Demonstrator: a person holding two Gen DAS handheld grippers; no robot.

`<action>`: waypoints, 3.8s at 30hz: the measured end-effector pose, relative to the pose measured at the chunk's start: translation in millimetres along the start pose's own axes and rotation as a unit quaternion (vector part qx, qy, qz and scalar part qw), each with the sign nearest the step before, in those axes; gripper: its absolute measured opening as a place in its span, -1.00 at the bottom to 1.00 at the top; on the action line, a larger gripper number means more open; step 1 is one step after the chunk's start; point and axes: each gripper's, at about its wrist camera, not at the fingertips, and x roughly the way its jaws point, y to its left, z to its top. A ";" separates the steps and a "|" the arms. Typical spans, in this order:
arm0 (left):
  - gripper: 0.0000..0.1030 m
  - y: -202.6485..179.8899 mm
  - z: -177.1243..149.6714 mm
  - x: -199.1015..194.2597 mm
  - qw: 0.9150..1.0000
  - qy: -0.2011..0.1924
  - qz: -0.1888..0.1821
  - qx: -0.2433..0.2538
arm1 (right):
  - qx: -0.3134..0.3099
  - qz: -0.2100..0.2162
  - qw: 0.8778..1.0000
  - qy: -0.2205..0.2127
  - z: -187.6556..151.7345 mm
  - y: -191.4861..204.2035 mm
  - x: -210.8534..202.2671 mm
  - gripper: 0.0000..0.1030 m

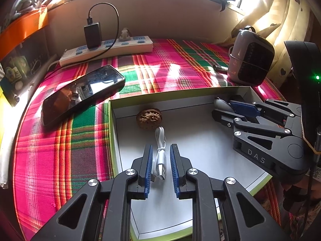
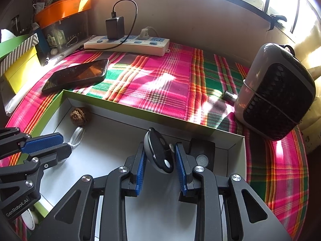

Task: Organize objects
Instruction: 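Open the left tool to release the cable while the right tool releases the round device, then withdraw both open tools from the box toward the remaining objects, then move the left tool to the white egg while the right tool approaches the walnut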

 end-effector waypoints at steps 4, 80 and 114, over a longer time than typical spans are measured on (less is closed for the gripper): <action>-0.60 -1.0 -0.3 -1.2 1.000 0.001 -0.003 0.001 | 0.002 0.002 1.000 -0.002 -0.2 0.3 -0.9 -0.25; -0.24 33.4 -111.0 -102.6 0.997 -0.053 -0.054 -0.031 | 0.111 -0.015 0.991 -0.070 -117.9 4.5 -125.4 -0.03; -0.18 19.3 -100.6 -62.1 0.999 -0.016 -0.042 -0.022 | 0.067 0.074 0.994 -0.045 -119.5 16.0 -96.2 -0.01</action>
